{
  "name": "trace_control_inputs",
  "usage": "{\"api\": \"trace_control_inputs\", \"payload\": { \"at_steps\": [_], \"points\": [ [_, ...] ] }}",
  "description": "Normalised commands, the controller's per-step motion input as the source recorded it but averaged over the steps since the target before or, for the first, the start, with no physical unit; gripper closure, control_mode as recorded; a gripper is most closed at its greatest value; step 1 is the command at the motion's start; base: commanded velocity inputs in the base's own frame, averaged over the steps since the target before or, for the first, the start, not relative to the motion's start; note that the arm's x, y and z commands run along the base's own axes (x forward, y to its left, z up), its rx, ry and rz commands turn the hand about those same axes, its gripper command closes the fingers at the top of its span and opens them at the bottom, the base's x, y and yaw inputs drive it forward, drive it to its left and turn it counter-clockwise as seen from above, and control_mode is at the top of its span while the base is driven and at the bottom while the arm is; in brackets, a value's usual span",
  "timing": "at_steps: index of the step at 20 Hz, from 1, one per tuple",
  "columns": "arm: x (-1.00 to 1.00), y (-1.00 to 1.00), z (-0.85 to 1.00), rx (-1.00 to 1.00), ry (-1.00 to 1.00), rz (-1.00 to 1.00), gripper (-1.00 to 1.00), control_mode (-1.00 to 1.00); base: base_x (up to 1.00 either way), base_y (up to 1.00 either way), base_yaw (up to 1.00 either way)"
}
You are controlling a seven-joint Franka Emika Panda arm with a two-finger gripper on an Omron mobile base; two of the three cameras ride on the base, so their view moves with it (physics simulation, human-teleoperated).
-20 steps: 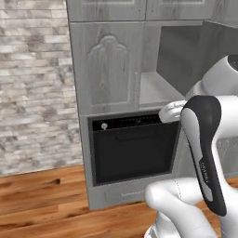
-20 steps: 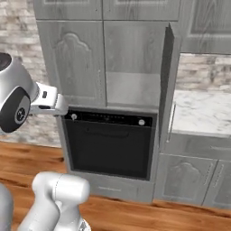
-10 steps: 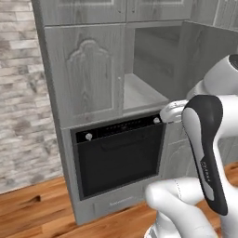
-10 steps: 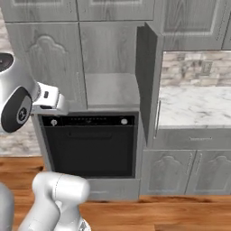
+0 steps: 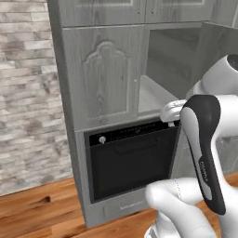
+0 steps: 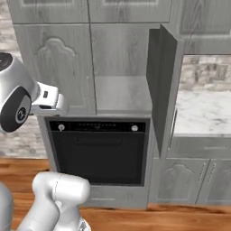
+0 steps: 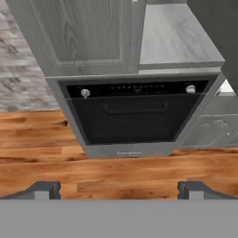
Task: Open the cabinet. Pick the sponge and place it next to the sink. Then close the cabinet.
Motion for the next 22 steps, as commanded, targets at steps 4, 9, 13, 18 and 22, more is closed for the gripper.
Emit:
{"api": "trace_control_inputs", "payload": {
  "at_steps": [4, 9, 13, 18, 22],
  "points": [
    [0.0, 0.0, 0.0, 0.0, 0.0, 0.0, -1.0, 1.0, 0.28, 0.0, 0.31],
    [0.0, 0.0, 0.0, 0.0, 0.0, 0.0, -1.0, 1.0, 0.28, -0.04, 0.33],
    [0.0, 0.0, 0.0, 0.0, 0.0, 0.0, -1.0, 1.0, 0.29, -0.29, 0.28],
    [0.0, 0.0, 0.0, 0.0, 0.0, 0.0, -1.0, 1.0, 0.36, -0.46, 0.19],
    [0.0, 0.0, 0.0, 0.0, 0.0, 0.0, -1.0, 1.0, 0.29, -0.67, 0.05]
  ]
}}
